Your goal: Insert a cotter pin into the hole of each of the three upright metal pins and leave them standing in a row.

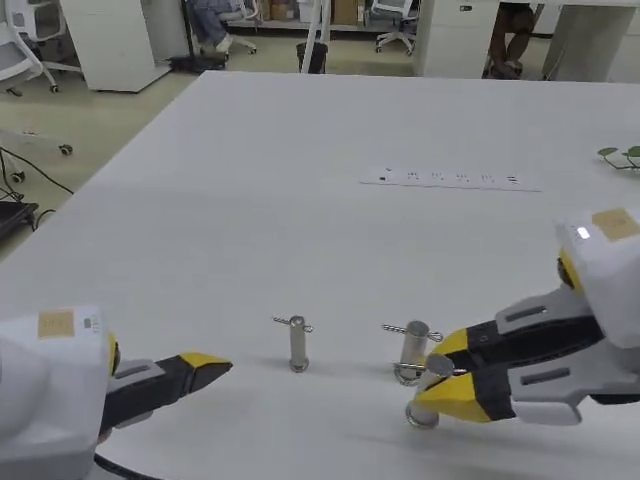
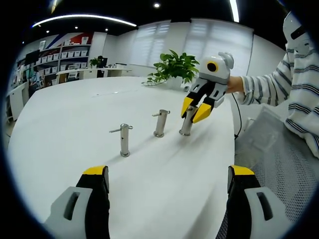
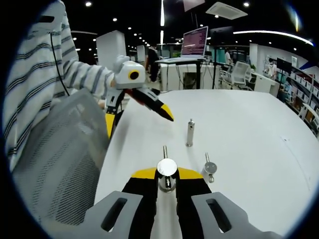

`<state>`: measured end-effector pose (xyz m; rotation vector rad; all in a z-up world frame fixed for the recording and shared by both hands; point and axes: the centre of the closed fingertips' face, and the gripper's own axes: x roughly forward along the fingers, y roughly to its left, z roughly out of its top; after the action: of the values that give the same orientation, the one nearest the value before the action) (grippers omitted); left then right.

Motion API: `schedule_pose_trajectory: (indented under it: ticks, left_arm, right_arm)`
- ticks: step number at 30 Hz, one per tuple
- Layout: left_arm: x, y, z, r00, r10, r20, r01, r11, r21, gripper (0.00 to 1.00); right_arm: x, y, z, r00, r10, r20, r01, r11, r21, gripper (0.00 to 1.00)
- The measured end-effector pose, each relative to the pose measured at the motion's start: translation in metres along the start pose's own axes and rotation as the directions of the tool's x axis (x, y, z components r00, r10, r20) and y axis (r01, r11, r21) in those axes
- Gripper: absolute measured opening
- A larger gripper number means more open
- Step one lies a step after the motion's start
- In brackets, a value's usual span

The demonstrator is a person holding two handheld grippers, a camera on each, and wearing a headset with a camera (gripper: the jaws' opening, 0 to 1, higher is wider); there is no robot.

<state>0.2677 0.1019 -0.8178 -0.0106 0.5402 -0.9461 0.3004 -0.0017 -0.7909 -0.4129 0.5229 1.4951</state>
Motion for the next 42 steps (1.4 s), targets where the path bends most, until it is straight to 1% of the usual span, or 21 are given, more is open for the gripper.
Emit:
schedule_pose_trajectory:
  ticks: [3,4,6,10,12,13,14,16,20,24,26,29,32,34,37,38,42]
  left_arm:
    - [0.001,0.000,0.003,1.0000,0.006,0.006,-0.006,1.000,-0.008,0.99]
    - [0.002,0.001,0.005,0.9999,0.011,0.011,-0.011,1.000,-0.015,0.99]
    - [0.003,0.002,0.007,0.9994,0.026,0.024,-0.025,0.999,-0.046,0.99]
    - [0.004,0.001,0.012,0.9986,0.030,0.043,-0.027,0.998,-0.064,0.99]
    - [0.004,0.002,0.012,0.9984,0.039,0.040,-0.036,0.997,-0.067,0.99]
    - [0.003,0.002,0.013,0.9981,0.045,0.041,-0.043,0.997,-0.060,0.99]
    - [0.003,0.001,0.014,0.9978,0.048,0.046,-0.046,0.998,-0.051,0.99]
    - [0.003,0.000,0.016,0.9976,0.047,0.050,-0.044,0.997,-0.060,0.99]
    - [0.002,-0.001,0.016,0.9978,0.054,0.040,-0.052,0.997,-0.049,0.99]
    - [-0.001,0.000,0.014,0.9978,0.062,0.026,-0.060,0.997,-0.049,0.99]
    - [-0.002,0.002,0.016,0.9966,0.077,0.031,-0.076,0.996,-0.040,0.99]
    - [-0.006,0.006,0.025,0.9939,0.097,0.052,-0.095,0.994,-0.056,0.99]
    - [-0.008,0.007,0.028,0.9931,0.106,0.051,-0.104,0.994,-0.041,0.99]
    - [-0.009,0.007,0.029,0.9930,0.109,0.046,-0.107,0.994,-0.033,0.99]
    - [-0.010,0.007,0.027,0.9928,0.114,0.035,-0.114,0.993,-0.026,0.99]
    - [-0.011,0.007,0.025,0.9927,0.118,0.023,-0.118,0.993,-0.016,0.99]
    - [-0.012,0.006,0.022,0.9926,0.121,0.011,-0.121,0.993,-0.012,0.99]
  right_arm:
    - [-0.009,-0.002,-0.001,0.9999,0.012,0.003,-0.012,1.000,-0.014,0.13]
    - [-0.011,-0.003,-0.003,0.9998,0.019,-0.002,-0.019,0.999,-0.033,0.13]
    - [-0.014,-0.006,-0.007,0.9996,0.026,-0.009,-0.026,0.998,-0.052,0.13]
    - [-0.021,-0.017,-0.014,0.9996,0.028,-0.002,-0.028,0.999,-0.046,0.13]
    - [-0.025,-0.022,-0.017,0.9996,0.028,-0.001,-0.028,0.999,-0.046,0.13]
    - [-0.026,-0.024,-0.019,0.9996,0.026,-0.010,-0.026,0.998,-0.050,0.13]
    - [-0.027,-0.028,-0.023,0.9993,0.021,-0.030,-0.023,0.997,-0.072,0.13]
    - [-0.030,-0.033,-0.027,0.9991,0.020,-0.037,-0.023,0.997,-0.075,0.13]
    - [-0.035,-0.043,-0.035,0.9990,0.021,-0.040,-0.024,0.997,-0.069,0.13]
    - [-0.038,-0.049,-0.042,0.9987,0.020,-0.047,-0.023,0.998,-0.063,0.13]
    - [-0.039,-0.051,-0.047,0.9980,0.014,-0.062,-0.018,0.998,-0.061,0.13]
    - [-0.040,-0.054,-0.051,0.9979,0.013,-0.064,-0.016,0.998,-0.056,0.13]
    - [-0.040,-0.056,-0.054,0.9981,0.015,-0.060,-0.018,0.999,-0.049,0.13]
    - [-0.040,-0.056,-0.057,0.9980,0.020,-0.060,-0.022,0.999,-0.047,0.13]
    - [-0.040,-0.057,-0.060,0.9978,0.023,-0.062,-0.026,0.999,-0.047,0.13]
    - [-0.041,-0.057,-0.061,0.9978,0.023,-0.062,-0.026,0.998,-0.048,0.13]
    - [-0.041,-0.058,-0.067,0.9978,0.021,-0.063,-0.025,0.998,-0.056,0.13]
